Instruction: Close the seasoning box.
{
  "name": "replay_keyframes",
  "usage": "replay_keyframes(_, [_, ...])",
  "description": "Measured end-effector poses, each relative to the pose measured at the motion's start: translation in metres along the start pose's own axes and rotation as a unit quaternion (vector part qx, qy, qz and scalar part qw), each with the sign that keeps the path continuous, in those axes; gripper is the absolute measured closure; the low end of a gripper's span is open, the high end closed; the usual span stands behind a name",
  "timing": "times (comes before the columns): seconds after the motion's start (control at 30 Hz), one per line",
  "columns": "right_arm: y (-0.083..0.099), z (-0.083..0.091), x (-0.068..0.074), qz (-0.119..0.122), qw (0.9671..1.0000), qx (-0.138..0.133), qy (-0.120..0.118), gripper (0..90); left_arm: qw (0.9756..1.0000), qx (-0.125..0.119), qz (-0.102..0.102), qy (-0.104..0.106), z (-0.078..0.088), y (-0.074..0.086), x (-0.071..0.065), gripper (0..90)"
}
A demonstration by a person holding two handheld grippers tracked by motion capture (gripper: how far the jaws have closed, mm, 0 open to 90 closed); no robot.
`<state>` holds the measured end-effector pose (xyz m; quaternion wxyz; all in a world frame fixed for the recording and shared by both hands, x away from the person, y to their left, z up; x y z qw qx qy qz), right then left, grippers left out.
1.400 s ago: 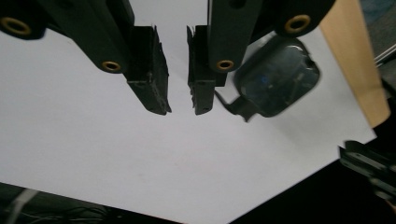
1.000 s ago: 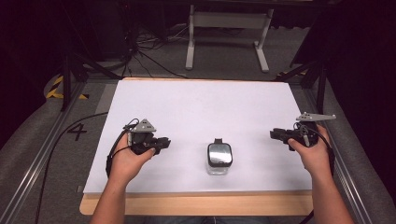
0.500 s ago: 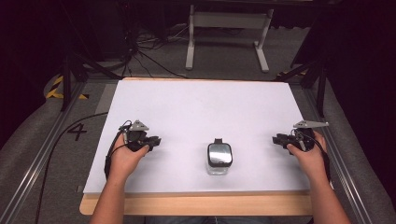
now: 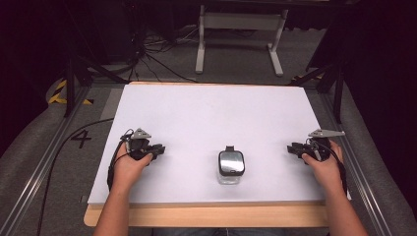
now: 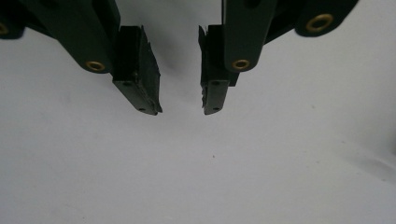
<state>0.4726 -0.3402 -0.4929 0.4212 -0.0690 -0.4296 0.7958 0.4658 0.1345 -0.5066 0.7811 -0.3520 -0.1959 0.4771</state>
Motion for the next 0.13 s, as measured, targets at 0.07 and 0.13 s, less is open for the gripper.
replay_keyframes(0.07, [-0.0006,-0.0003,0.0005,0.004,1.0,0.0,0.0,67.1,1.0,-0.001,0.003,0.002,0.0,-0.0003,-0.0008,77.6])
replay_keyframes(0.13, [-0.0007,-0.001,0.0013,0.003,1.0,-0.001,-0.001,64.8,1.0,-0.001,0.001,0.003,0.0002,-0.0009,-0.0011,75.3])
Point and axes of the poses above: each handheld gripper's, and its own axes: z roughly backward along the jaws, y roughly out of its underside, x roughly to its left, the point moved 10 cm from there along -z, roughly forward along the jaws, and after that the axes turned 14 degrees about -y, right-handed, at the moved point
